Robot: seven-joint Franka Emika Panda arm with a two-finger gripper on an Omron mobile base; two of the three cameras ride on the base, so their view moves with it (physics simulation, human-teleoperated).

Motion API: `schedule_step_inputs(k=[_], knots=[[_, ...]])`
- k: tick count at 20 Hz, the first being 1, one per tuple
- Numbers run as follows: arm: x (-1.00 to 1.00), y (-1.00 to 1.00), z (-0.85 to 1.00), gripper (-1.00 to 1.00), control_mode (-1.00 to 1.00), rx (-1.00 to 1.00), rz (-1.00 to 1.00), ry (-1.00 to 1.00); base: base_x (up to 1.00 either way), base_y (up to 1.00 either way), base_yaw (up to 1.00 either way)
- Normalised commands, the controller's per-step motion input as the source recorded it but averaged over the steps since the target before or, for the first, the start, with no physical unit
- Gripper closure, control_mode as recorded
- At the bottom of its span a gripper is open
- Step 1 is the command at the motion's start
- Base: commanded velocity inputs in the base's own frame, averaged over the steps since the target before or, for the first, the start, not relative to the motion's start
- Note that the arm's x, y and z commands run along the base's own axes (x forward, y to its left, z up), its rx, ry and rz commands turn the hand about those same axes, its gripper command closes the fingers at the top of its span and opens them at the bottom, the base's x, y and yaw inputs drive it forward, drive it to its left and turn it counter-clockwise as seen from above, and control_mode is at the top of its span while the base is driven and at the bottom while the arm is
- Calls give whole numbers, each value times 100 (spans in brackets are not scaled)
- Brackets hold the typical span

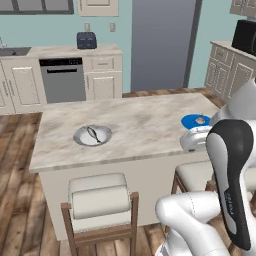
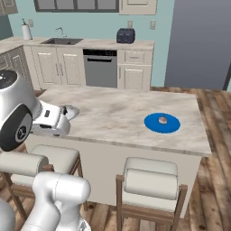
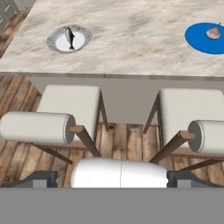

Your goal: Transport the fish and garlic to the fridge. Place the fish on the rack containing meat and place the garlic on the rack containing the vegetable, ensuring meats and vegetables are on different racks.

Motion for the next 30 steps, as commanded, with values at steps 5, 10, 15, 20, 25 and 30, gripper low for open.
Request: schedule_step_inputs(k=[5,10,15,20,25,30], knots=[[80,9,-4,-100,-100,0,11,0,20,0,2],[100,57,-28,-100,-100,5,23,0,0,0,0],[100,78,-54,-100,-100,1,16,0,0,0,0],[100,71,-19,-100,-100,-5,3,1,0,0,0],[86,59,0,-100,-100,-10,0,5,0,0,0],[77,44,-19,-100,-100,-4,0,7,0,0,0]])
